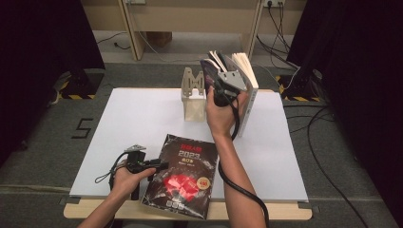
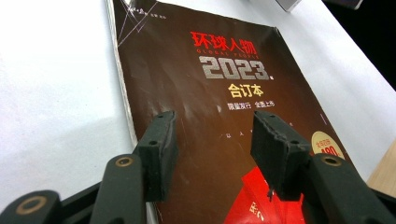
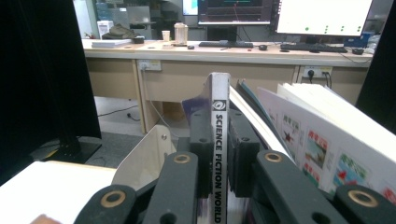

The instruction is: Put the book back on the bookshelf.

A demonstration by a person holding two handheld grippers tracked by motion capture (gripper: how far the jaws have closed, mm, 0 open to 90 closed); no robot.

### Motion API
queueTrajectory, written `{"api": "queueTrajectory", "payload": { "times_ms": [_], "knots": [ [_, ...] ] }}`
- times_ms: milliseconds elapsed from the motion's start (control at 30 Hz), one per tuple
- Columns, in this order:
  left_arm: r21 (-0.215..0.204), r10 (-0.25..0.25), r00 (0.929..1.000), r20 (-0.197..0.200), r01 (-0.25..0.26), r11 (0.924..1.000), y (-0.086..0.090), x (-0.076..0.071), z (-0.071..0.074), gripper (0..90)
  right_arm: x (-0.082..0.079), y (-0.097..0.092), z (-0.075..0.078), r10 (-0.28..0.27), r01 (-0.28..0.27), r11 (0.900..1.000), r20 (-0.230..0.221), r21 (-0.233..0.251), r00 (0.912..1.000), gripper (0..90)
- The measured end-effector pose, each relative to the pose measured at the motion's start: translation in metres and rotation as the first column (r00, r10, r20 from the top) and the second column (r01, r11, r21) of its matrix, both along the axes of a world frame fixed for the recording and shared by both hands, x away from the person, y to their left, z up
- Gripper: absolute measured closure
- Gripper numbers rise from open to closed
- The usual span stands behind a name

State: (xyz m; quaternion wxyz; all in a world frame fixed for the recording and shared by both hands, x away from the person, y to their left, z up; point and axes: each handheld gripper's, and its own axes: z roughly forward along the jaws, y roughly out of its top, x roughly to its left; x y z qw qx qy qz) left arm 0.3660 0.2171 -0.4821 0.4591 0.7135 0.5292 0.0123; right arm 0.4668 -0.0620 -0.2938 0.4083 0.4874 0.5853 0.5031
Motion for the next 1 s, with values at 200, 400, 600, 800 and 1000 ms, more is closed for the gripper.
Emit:
{"api": "queueTrajectory", "payload": {
  "times_ms": [200, 400, 600, 800, 1000],
  "knots": [
    [0.0, 0.001, 1.0, -0.001, -0.001, 1.0, 0.0, 0.0, 0.001, 49.3, -0.022, -0.007, -0.005, 0.011, -0.012, 0.9999, -0.014, -0.01, 0.9998, 82.7],
    [-0.004, 0.0, 1.0, -0.005, 0.0, 1.0, 0.0, 0.0, 0.001, 49.4, -0.039, -0.015, -0.011, 0.011, -0.011, 0.9998, -0.029, -0.017, 0.9995, 82.4],
    [-0.006, 0.001, 1.0, -0.003, -0.001, 1.0, 0.0, 0.0, 0.001, 49.4, -0.046, -0.019, -0.011, 0.02, -0.021, 0.9997, -0.071, -0.016, 0.9973, 80.5],
    [-0.008, 0.0, 1.0, -0.002, 0.0, 1.0, 0.0, 0.0, 0.001, 49.4, -0.044, -0.022, -0.009, 0.014, -0.016, 0.9998, -0.133, -0.013, 0.991, 76.0],
    [-0.007, 0.002, 1.0, -0.002, -0.002, 1.0, 0.0, 0.0, 0.001, 49.4, -0.04, -0.024, -0.01, 0.015, -0.017, 0.9998, -0.173, -0.013, 0.9849, 78.0]
  ]
}}
